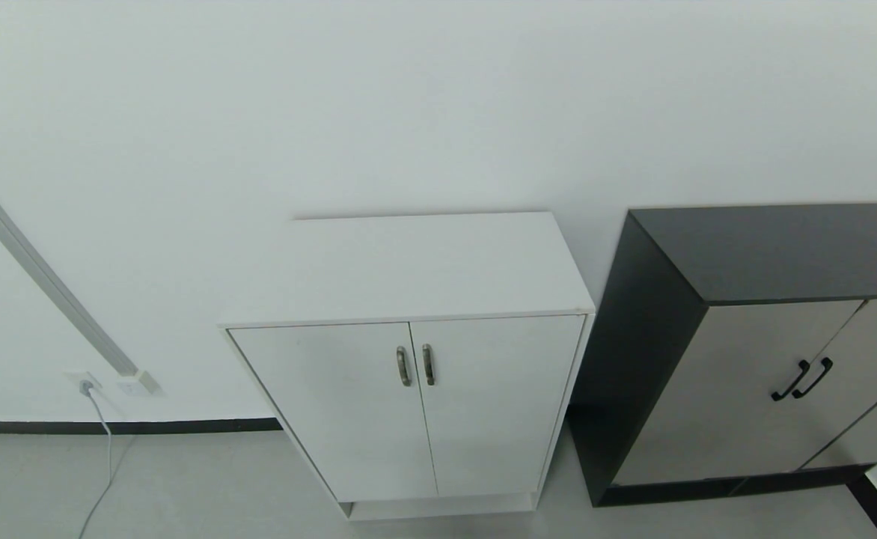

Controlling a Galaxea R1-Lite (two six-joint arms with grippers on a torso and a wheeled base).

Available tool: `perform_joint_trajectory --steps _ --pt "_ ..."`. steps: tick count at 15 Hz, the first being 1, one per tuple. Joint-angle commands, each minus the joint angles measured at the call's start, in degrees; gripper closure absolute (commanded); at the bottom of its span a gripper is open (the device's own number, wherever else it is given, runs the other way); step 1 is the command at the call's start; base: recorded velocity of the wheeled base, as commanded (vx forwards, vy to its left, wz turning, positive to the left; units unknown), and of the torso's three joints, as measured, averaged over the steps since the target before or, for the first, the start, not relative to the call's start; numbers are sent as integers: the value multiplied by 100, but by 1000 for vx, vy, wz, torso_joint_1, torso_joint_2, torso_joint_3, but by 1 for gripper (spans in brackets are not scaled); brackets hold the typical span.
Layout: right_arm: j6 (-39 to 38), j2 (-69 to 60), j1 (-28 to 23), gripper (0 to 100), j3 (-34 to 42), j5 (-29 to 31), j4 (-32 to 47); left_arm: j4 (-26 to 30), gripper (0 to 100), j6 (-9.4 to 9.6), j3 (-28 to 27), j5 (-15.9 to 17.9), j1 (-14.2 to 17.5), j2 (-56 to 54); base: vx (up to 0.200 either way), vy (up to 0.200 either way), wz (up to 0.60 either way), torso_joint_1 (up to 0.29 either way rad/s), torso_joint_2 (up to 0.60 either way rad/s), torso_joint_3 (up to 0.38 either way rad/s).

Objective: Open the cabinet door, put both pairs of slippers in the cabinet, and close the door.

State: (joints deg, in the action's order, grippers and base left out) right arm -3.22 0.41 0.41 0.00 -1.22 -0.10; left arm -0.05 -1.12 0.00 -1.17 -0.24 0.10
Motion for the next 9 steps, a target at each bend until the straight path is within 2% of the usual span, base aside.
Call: perform_joint_trajectory --steps 1,9 --pt "32 -41 -6 100 0 -1 1 -4 100 -2 0 -6 7 -1 0 0 0 0 0 0" --pt "58 -41 -6 100 0 -1 1 -4 100 51 0 12 -2 -1 0 0 0 0 0 0"
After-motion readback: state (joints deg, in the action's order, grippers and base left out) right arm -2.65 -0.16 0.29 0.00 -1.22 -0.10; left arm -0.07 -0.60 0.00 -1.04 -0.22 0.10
